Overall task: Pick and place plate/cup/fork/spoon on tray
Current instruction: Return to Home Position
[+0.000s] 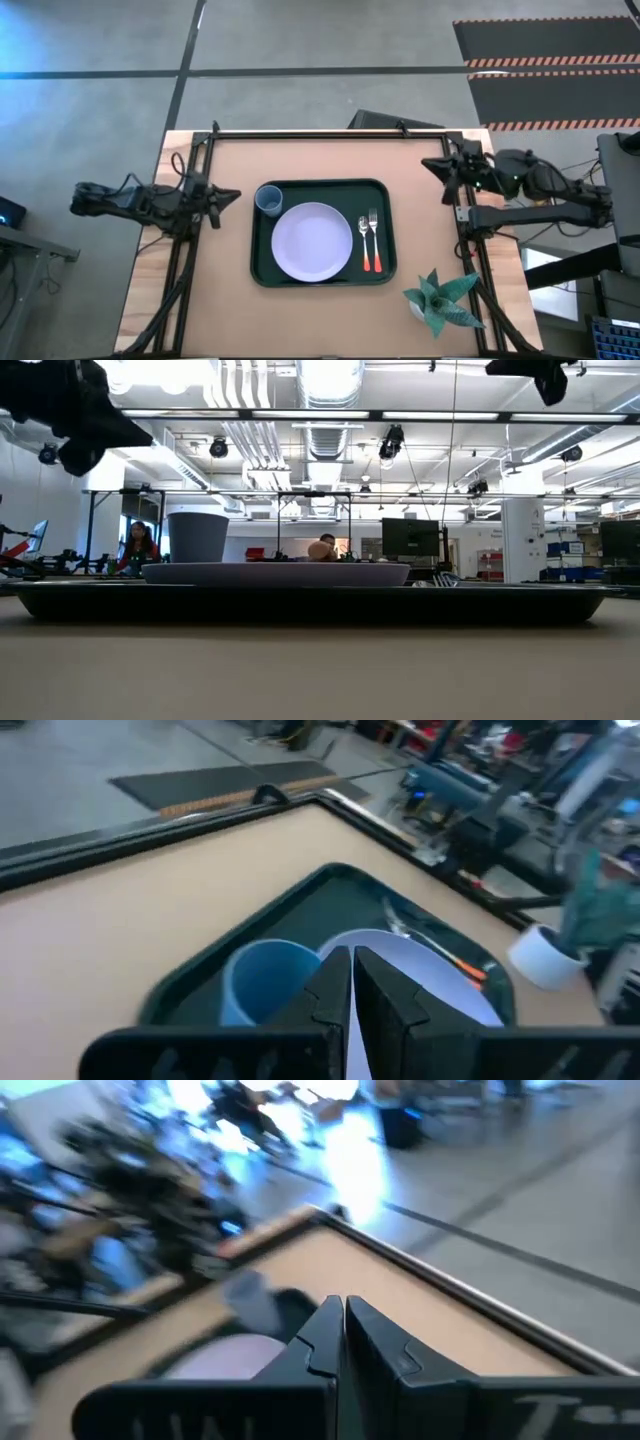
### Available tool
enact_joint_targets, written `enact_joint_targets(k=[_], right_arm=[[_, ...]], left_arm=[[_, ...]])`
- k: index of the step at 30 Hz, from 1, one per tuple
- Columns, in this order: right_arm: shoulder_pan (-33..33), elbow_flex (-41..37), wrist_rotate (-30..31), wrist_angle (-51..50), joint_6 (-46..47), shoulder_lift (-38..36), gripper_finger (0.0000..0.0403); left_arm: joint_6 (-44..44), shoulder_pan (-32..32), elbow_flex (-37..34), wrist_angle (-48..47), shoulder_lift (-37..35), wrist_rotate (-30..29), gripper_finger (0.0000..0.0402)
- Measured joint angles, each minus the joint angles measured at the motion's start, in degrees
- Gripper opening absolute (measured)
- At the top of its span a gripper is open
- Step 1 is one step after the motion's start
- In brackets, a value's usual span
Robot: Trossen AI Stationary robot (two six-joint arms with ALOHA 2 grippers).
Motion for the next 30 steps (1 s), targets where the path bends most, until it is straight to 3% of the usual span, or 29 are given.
enact_joint_targets(k=[6,10,17,20,26,30], right_arm=[[0.0,-13.2,-7.5,15.8,-0.8,-9.8,0.0008],[0.0,-19.2,-9.5,18.4,1.0,-16.7,0.0008],[0.0,-26.6,-7.9,18.5,7.1,-27.0,0.0008],[0.0,-27.6,-5.1,18.2,10.0,-27.2,0.0008],[0.0,-25.2,-5.4,19.3,12.0,-23.3,0.0008],[0.0,-23.6,-9.0,19.3,19.6,-22.1,0.0008]], left_arm=[[0.5,0.0,-6.7,8.6,-3.0,12.2,0.0],[-0.7,0.0,-11.9,14.5,-6.6,20.6,0.0],[-5.3,0.1,-18.2,16.2,-13.9,22.3,0.0],[-6.0,0.0,-17.6,16.3,-13.4,22.9,0.0],[-9.6,0.0,-15.9,17.3,-12.8,25.5,0.0],[-9.6,0.0,-15.7,17.2,-12.9,28.3,0.0]])
